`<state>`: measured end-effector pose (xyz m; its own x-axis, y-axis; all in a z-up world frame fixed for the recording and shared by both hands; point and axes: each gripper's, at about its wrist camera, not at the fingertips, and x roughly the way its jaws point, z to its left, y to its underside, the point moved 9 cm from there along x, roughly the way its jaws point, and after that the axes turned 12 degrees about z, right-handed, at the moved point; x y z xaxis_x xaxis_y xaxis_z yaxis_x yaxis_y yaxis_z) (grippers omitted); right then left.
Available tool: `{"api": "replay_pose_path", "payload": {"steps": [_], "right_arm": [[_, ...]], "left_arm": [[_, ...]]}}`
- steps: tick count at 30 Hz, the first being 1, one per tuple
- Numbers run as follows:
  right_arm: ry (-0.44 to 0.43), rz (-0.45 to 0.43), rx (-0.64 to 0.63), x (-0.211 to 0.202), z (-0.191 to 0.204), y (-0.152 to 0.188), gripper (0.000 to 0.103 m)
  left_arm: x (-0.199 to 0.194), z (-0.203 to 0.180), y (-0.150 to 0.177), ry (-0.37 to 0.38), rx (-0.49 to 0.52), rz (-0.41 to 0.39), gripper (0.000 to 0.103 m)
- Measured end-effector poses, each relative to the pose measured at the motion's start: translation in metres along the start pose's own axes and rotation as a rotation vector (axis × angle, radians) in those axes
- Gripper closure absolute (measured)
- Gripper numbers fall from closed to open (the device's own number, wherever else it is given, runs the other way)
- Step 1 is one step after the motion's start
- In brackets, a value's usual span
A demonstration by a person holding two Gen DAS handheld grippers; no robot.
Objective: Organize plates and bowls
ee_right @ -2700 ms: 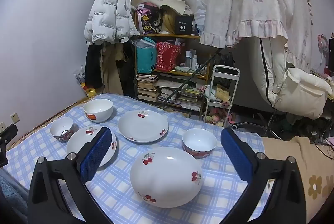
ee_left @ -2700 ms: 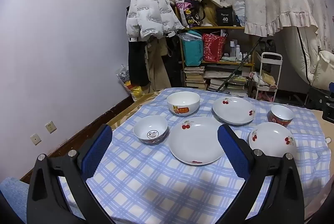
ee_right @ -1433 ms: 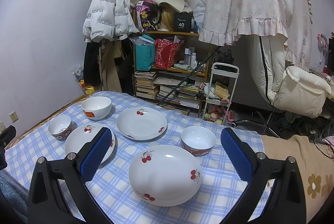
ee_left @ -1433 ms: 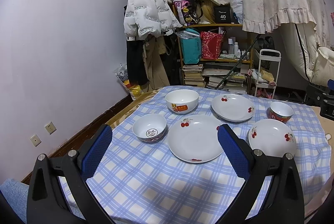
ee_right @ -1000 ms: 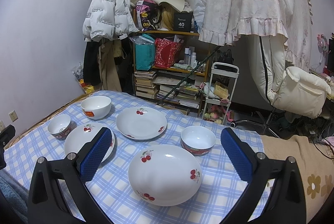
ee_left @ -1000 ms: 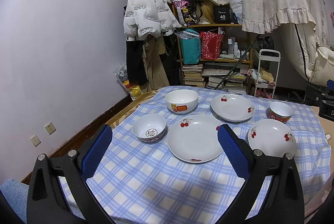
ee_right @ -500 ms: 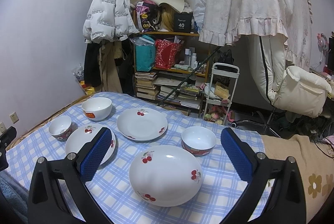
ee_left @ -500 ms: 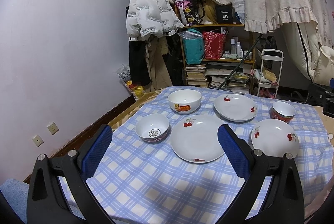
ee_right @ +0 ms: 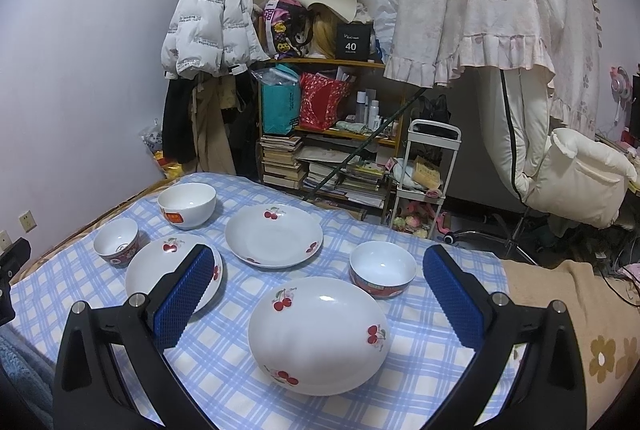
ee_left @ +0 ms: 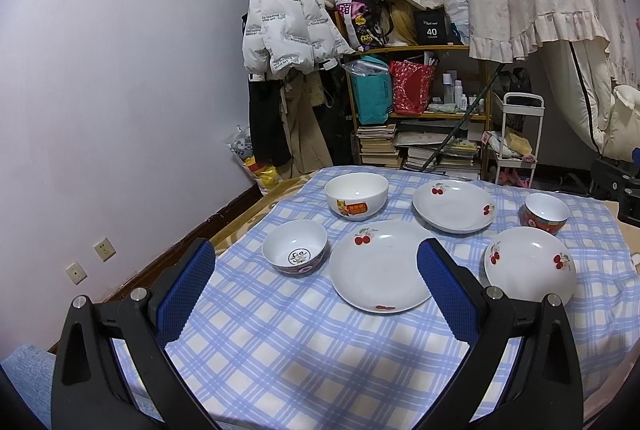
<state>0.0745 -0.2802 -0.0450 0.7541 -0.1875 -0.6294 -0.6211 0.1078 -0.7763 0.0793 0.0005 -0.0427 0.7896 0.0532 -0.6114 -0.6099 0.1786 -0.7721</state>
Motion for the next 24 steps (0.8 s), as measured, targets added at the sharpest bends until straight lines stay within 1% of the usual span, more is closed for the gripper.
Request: {"api": "replay_pose_path", "payload": {"steps": [3,8,13,15,16,17,18,19,21,24], "right_arm": [[0.000,0.001,-0.001,-0.001,0.001,-0.002,0.000],[-0.004,0.003,0.000,0.006,0.003,0.004,0.000],[-0.003,0.004,-0.002,0.005,0.002,0.001,0.000],[-0.010,0.008,-0.009,0.006,0.001,0.003,0.000],[-0.013,0.009,-0.010,0.006,0.004,0.004,0.000],[-0.024,0.007,-0.016,0.007,0.005,0.006,0.000],[-0.027,0.009,-0.021,0.013,0.016,0.009,0.000],[-0.027,0.007,-0.024,0.013,0.018,0.010,0.000],[-0.030,0.002,-0.036,0.012,0.022,0.003,0.000],[-0.031,-0.015,-0.062,0.010,0.029,-0.007,0.000]], "left_arm": [[-0.001,0.001,0.000,-0.009,0.006,0.000,0.003],[0.001,0.000,0.000,-0.006,0.010,0.004,0.003],[0.001,-0.001,0.000,-0.004,0.007,0.007,0.003],[0.005,-0.001,0.001,0.013,-0.001,0.024,0.003],[0.006,-0.001,0.001,0.013,-0.003,0.028,0.003],[0.008,0.001,0.000,-0.002,-0.004,0.031,0.003],[0.010,0.001,0.000,-0.007,-0.004,0.035,0.003],[0.011,0.000,-0.001,-0.003,-0.003,0.039,0.003],[0.016,-0.001,-0.004,0.014,-0.010,0.058,0.003],[0.023,0.001,-0.009,0.020,-0.022,0.086,0.003]]}}
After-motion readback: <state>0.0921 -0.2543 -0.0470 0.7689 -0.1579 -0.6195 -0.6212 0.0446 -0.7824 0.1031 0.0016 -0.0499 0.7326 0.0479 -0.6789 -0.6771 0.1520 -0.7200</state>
